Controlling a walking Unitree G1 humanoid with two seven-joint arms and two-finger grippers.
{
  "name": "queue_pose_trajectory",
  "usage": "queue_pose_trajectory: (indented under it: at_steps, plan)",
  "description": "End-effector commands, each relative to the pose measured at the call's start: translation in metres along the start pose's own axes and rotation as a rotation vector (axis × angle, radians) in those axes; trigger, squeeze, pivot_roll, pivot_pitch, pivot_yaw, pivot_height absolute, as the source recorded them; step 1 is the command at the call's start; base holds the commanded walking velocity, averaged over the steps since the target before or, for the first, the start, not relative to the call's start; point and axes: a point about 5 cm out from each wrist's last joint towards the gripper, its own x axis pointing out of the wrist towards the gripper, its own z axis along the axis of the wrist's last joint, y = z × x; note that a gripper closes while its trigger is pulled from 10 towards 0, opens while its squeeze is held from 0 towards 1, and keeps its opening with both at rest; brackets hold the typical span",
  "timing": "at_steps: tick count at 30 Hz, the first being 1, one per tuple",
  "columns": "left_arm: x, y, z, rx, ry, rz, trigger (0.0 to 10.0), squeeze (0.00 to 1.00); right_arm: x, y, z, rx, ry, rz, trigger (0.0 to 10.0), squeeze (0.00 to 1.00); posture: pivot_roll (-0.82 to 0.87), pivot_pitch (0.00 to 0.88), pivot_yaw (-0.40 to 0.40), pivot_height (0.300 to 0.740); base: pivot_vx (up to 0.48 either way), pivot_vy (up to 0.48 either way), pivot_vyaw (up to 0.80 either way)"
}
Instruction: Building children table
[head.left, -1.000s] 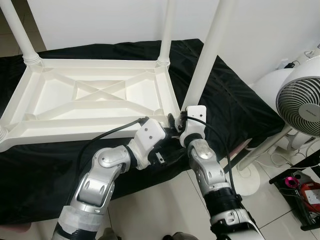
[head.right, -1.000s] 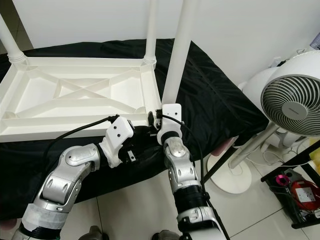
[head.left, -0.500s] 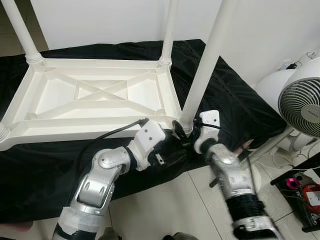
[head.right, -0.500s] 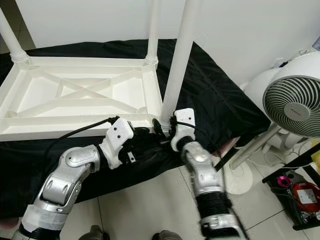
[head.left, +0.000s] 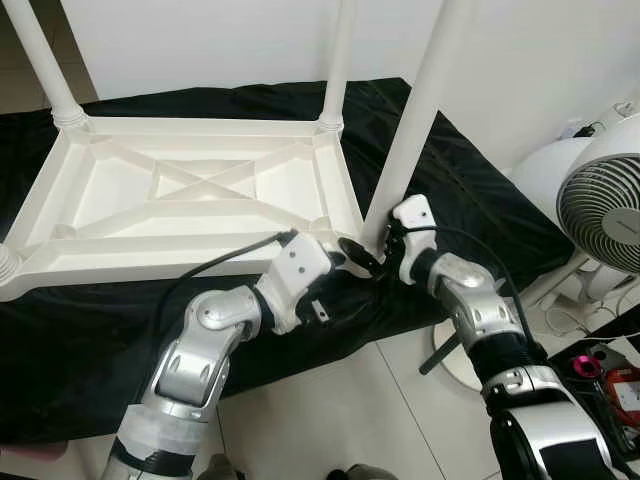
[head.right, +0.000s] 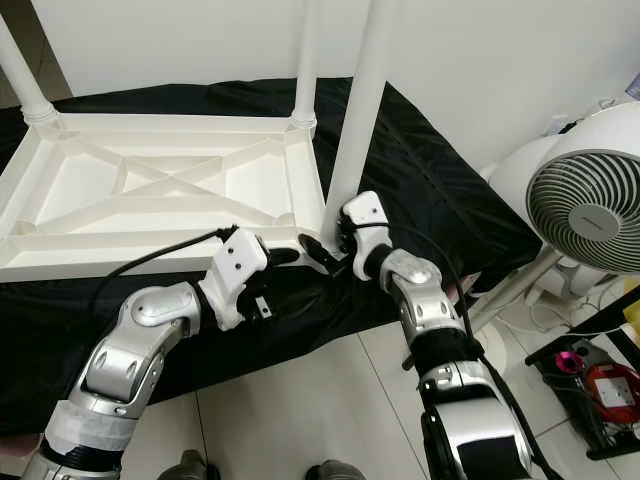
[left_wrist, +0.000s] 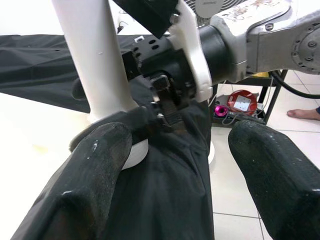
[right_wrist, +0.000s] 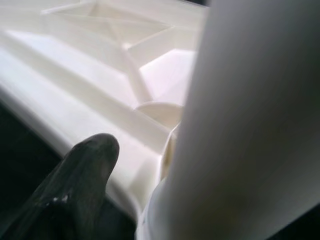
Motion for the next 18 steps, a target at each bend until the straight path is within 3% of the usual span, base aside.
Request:
queue_pose_trajectory:
  at_steps: [1,6,8,9,10,11,12,13,18]
  plan:
    - [0.000,0.005,-0.002,-0.001,0.010,0.100,10.0,0.00,0.002,0.001,-0.004,-0.008,0.030,0.025,10.0,0.00,-0.04,0.039,-0.048,0.740,0.000,0.000,0.00]
    - [-0.001,0.004,-0.002,0.000,0.009,0.103,10.0,0.00,0.006,-0.001,-0.005,-0.024,0.042,0.060,10.0,0.00,-0.03,0.038,-0.053,0.740,0.000,0.000,0.00]
    - [-0.001,0.005,-0.002,0.001,0.011,0.110,10.0,0.00,0.007,-0.002,-0.006,-0.039,0.058,0.065,5.0,0.00,-0.03,0.038,-0.056,0.740,0.000,0.000,0.00]
    - [-0.001,0.005,-0.002,0.001,0.011,0.110,10.0,0.00,0.007,-0.002,-0.006,-0.039,0.058,0.065,5.0,0.00,-0.03,0.038,-0.056,0.740,0.000,0.000,0.00]
    - [-0.002,0.006,-0.002,0.000,0.011,0.113,10.0,0.00,0.007,-0.003,-0.007,-0.036,0.062,0.071,2.8,0.00,-0.03,0.038,-0.056,0.740,0.000,0.000,0.00]
    - [-0.002,0.006,-0.002,0.000,0.011,0.113,10.0,0.00,0.007,-0.003,-0.007,-0.036,0.062,0.071,2.8,0.00,-0.03,0.038,-0.056,0.740,0.000,0.000,0.00]
    - [-0.002,0.006,-0.002,0.000,0.011,0.115,10.0,0.00,0.006,-0.003,-0.009,-0.033,0.066,0.073,0.6,0.00,-0.03,0.039,-0.056,0.740,0.000,0.000,0.00]
    - [-0.002,0.006,-0.002,0.001,0.010,0.115,10.0,0.00,0.005,-0.004,-0.011,-0.032,0.068,0.075,0.0,0.00,-0.03,0.039,-0.056,0.740,0.000,0.000,0.00]
    - [-0.001,0.007,-0.002,0.001,0.008,0.116,10.0,0.00,0.000,-0.008,-0.015,-0.024,0.073,0.062,0.0,0.00,-0.03,0.038,-0.053,0.740,0.000,0.000,0.00]
